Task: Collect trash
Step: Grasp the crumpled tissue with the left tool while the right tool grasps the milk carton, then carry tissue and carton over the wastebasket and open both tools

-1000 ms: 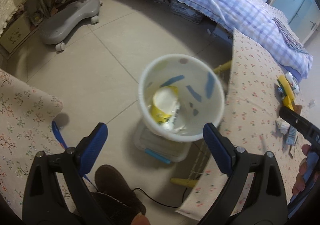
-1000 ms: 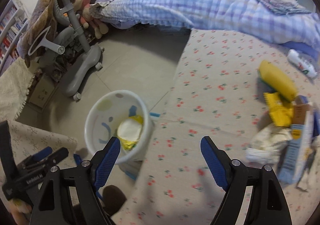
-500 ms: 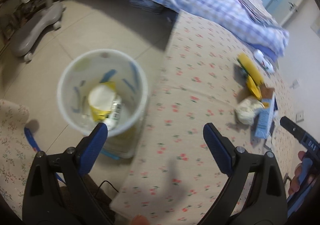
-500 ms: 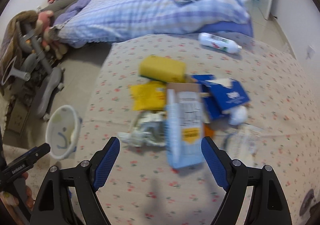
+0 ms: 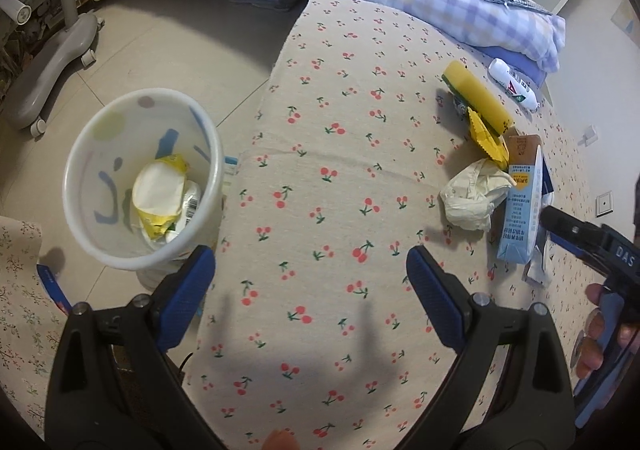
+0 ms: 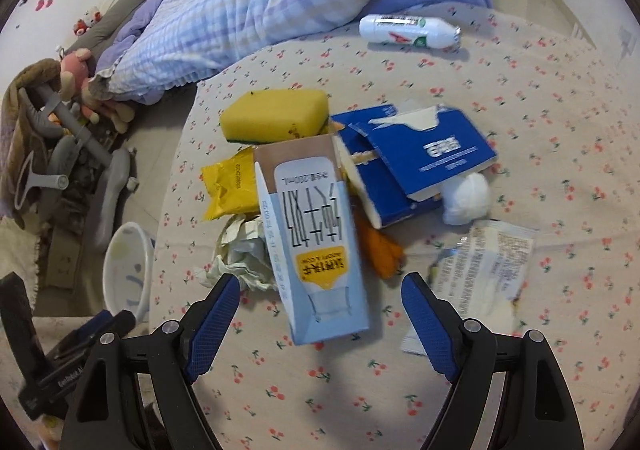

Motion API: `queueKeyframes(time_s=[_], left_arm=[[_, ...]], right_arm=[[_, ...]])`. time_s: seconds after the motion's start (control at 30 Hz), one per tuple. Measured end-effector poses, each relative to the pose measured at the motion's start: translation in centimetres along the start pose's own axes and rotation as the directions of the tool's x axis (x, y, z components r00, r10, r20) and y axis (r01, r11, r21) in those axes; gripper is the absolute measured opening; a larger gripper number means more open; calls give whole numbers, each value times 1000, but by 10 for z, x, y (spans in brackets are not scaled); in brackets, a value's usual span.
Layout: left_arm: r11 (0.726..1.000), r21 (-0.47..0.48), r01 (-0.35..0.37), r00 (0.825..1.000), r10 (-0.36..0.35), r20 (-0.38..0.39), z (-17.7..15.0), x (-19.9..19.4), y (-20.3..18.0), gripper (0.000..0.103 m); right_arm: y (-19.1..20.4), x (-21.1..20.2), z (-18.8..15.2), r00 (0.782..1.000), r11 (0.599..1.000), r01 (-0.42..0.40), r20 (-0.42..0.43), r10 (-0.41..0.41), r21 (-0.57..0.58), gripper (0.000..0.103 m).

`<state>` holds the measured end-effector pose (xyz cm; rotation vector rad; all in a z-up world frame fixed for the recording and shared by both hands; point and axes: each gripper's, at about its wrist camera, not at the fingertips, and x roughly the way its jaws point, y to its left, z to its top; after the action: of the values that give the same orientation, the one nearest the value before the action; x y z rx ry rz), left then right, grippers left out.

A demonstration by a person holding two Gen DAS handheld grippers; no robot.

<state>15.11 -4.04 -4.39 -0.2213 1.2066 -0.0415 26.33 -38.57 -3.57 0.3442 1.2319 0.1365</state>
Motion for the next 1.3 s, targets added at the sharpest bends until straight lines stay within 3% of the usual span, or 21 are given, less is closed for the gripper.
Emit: queueKeyframes(time_s=[0.07,0.2,0.37,0.67,0.8,1.07,1.3], left_arm=[[1000,10,-14,1000,13,4,0,2,-6,96],[999,45,-4,1000,4,12,1,6,-21,96],[995,64,74,997,-74,-5,4,13,-39,96],[970,135,204,978,-209,22,13,28,-80,95],[958,186,216,967,-236,91,20,43,-98,84],[953,180,245,963,-260,69,24,66,-113,62],[949,201,244,963,-261,65,19,60,-115,40]], right_arm=[[1,10,2,1000,1000,-14,-16,15,17,81],[-9,25,6,998,995,-40,-47,44,95,59],[-5,5,6,998,993,-63,4,63,95,58],[-20,-59,-2,992,998,-18,122,11,54,58],[-43,-64,-2,991,996,28,129,-39,82,58],[-77,-64,0,991,989,60,114,-75,133,58],[-86,-65,0,990,985,63,111,-81,158,58]])
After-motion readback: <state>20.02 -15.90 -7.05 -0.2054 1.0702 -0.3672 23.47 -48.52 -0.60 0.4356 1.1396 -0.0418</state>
